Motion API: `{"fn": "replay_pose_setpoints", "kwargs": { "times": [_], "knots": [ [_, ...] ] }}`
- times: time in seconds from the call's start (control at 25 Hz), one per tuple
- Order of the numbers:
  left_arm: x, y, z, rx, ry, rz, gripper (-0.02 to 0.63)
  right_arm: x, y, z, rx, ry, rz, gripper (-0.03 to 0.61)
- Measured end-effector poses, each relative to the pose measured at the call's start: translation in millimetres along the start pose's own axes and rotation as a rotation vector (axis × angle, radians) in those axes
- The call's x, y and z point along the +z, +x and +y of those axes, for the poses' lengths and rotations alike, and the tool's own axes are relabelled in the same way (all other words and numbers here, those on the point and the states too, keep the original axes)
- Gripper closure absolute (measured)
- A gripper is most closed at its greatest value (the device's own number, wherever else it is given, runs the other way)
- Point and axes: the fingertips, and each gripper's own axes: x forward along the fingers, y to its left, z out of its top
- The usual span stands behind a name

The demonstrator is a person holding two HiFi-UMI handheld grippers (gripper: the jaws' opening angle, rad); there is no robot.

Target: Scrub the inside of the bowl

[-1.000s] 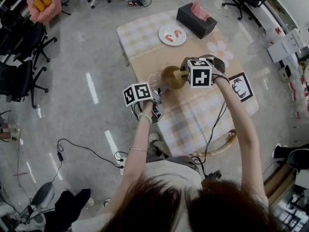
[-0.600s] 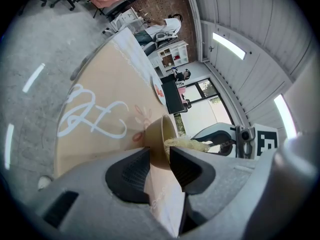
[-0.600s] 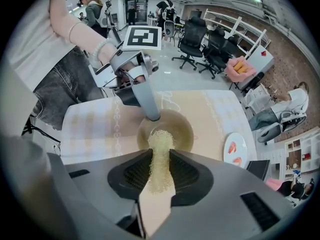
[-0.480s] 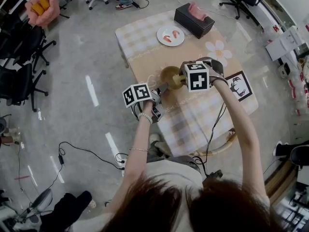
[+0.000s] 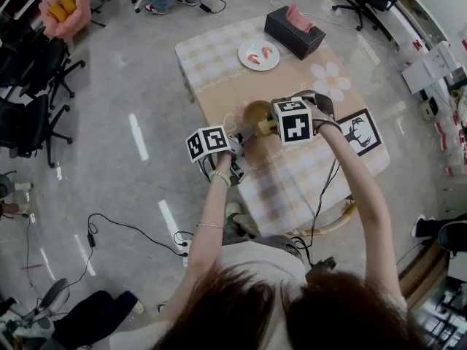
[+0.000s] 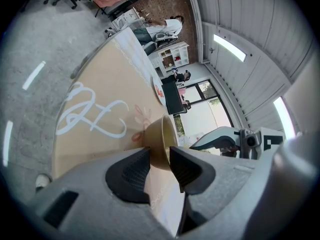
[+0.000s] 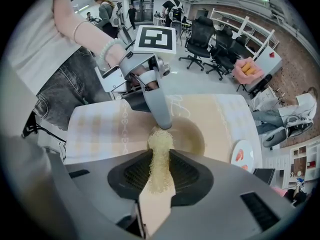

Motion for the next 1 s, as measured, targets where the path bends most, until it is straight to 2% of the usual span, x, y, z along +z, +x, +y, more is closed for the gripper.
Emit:
{"fn": "replay_pose_setpoints", "kwargs": {
  "times": [0.64, 1.0],
  "knots": [
    [1.8, -6.6, -3.0, -0.052, -0.041, -0.033, 0.485, 13.1, 4.7, 0.1, 0.027, -0.021, -0.021, 0.480],
    [1.0, -10.2, 1.1, -0.054, -0.054, -0.035, 0.485, 14.8, 16.0, -9.3, 0.031, -0.026, -0.033, 0.480]
  ]
}}
